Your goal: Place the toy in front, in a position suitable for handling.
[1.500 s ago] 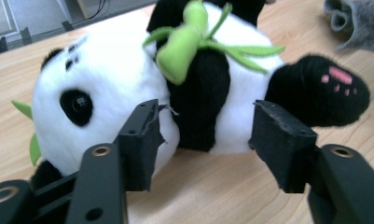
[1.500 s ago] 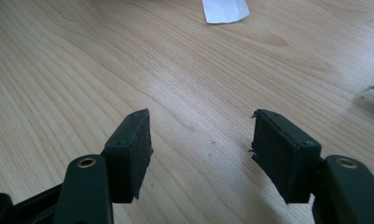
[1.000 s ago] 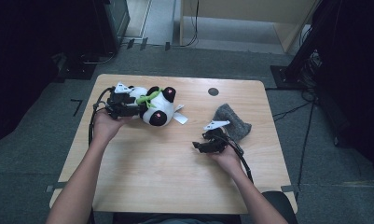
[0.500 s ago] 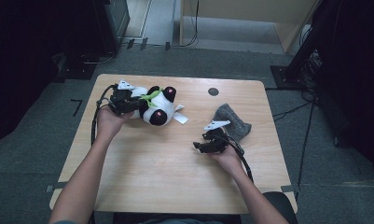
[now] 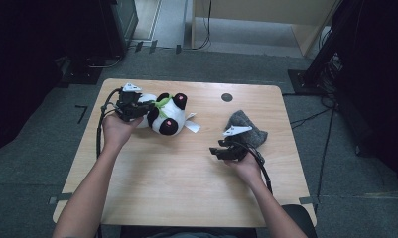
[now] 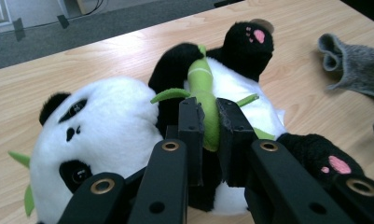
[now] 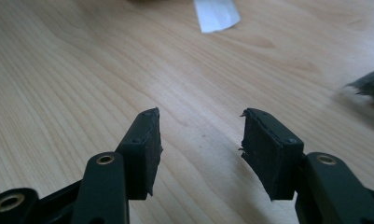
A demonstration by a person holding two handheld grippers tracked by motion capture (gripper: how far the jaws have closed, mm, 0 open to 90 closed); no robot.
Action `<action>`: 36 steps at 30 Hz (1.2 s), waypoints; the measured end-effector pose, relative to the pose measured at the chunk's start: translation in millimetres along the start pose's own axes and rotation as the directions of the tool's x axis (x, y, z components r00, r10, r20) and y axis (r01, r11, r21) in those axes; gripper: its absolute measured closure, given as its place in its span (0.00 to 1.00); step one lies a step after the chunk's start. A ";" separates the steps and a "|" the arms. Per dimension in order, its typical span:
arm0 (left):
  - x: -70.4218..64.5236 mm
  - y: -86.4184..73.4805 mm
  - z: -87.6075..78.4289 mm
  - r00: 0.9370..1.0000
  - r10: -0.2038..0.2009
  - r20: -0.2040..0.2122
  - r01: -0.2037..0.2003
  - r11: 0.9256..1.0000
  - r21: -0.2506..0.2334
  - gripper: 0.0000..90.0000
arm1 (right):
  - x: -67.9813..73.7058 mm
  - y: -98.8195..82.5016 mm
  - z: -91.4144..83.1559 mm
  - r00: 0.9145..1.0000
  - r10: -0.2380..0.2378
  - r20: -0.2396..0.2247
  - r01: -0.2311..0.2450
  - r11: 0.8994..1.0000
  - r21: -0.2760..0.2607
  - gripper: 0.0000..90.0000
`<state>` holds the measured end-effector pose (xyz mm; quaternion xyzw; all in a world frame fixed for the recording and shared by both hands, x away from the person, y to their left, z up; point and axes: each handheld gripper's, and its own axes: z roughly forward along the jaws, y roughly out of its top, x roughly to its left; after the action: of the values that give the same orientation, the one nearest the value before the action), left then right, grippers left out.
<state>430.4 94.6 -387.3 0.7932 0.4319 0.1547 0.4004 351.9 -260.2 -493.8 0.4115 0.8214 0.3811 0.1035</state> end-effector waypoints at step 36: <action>-87.7 -26.9 -1.0 0.988 0.040 0.150 -0.034 0.999 -0.038 0.69 | -38.0 -0.1 -36.8 0.979 0.121 0.161 -0.095 0.983 -0.158 0.45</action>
<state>364.0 32.4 -398.5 0.8033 0.3827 0.1093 0.4431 358.4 -308.8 -474.0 0.4778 0.7550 0.4101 0.1830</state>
